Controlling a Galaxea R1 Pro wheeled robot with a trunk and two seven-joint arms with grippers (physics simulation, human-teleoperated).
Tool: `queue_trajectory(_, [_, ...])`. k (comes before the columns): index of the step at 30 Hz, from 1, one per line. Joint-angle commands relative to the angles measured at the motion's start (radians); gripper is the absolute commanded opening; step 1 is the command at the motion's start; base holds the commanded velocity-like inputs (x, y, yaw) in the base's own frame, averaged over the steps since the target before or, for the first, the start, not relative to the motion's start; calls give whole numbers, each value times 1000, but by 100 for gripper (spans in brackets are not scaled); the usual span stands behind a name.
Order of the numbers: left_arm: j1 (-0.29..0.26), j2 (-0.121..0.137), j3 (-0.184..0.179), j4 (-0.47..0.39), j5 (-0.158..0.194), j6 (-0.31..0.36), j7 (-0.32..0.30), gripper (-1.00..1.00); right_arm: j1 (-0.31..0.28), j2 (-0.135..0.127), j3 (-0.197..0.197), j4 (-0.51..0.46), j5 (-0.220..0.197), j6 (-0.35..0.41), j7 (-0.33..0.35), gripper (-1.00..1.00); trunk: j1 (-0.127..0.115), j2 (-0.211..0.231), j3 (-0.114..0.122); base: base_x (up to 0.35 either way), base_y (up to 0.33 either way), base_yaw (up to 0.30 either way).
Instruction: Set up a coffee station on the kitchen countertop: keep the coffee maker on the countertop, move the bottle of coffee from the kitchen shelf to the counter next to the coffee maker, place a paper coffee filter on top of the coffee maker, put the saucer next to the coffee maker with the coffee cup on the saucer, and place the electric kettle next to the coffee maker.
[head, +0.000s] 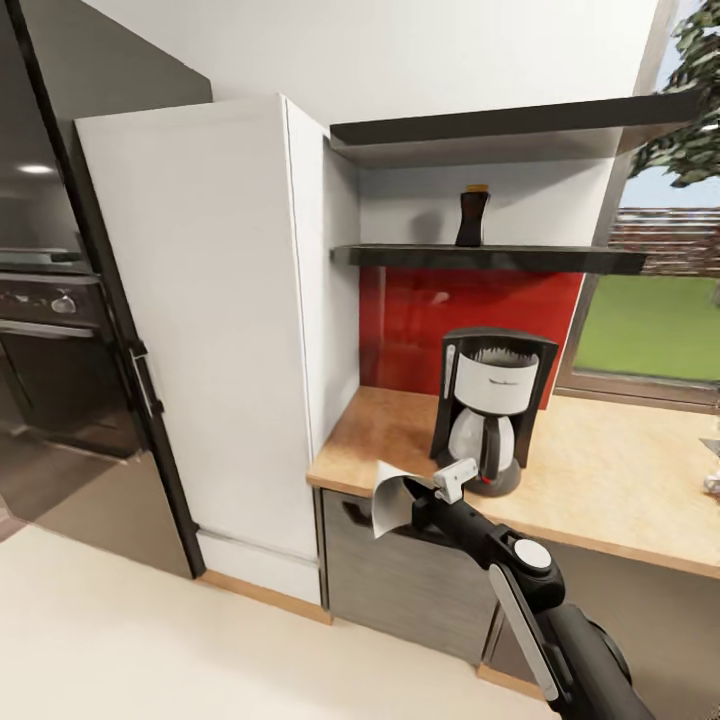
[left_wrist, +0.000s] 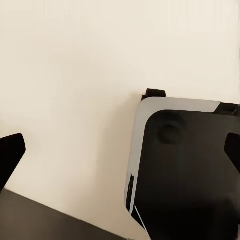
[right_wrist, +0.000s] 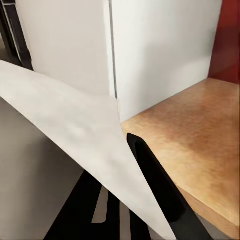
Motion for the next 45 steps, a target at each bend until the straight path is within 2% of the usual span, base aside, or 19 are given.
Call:
queue_trajectory(1, [0, 0, 2, -2, 10, 6, -3, 100, -1, 0, 1, -1, -13, 9, 0, -100, 1, -1, 0, 131, 68, -91])
queue_trajectory(31, [2, 0, 2, -2, 10, 6, -3, 100, 0, 0, -1, -3, -13, 7, 2, -100, 1, -1, 0, 14, 4, -6])
queue_trajectory(45, [2, 0, 2, -2, 10, 6, -3, 100, 0, 0, -1, -2, -13, 7, 2, -100, 1, -1, 6, 0, 277, -263])
